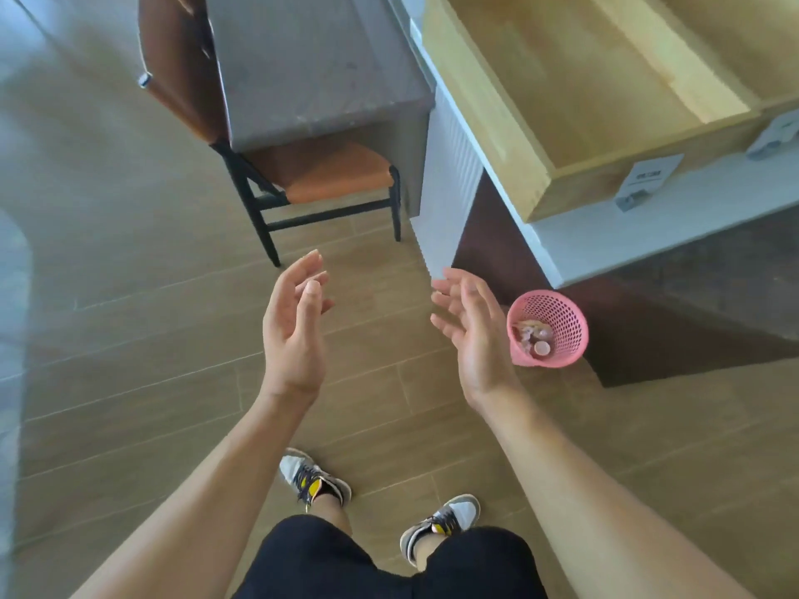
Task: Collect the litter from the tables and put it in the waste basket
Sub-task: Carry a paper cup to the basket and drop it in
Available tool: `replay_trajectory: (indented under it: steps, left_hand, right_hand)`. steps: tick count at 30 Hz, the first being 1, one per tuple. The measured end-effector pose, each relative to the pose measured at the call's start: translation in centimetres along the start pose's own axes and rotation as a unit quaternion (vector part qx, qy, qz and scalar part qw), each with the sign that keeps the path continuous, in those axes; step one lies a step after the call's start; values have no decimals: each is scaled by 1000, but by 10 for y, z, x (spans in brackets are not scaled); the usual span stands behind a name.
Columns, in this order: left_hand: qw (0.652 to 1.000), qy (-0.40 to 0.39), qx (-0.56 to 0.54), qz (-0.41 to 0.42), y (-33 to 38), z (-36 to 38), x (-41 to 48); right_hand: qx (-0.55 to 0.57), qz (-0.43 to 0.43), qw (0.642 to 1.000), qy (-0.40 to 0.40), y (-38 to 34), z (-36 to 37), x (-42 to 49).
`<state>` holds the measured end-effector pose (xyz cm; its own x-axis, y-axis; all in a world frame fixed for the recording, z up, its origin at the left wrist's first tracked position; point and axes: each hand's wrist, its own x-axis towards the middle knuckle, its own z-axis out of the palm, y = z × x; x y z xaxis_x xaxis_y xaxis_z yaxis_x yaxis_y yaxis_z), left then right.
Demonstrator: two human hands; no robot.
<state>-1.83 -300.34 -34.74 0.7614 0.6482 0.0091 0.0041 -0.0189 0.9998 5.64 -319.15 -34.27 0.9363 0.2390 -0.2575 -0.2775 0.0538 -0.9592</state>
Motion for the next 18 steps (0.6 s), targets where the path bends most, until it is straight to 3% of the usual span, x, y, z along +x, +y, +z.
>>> replay_trajectory:
  steps: [8,18]
  left_hand:
    - [997,67,7,40,73,-134,81]
    - [989,70,-7,128,184,-259,191]
  right_hand:
    - [-51,-94,991,-84,-87,154,38]
    - [-19,-190,977,-99,-170,338,61]
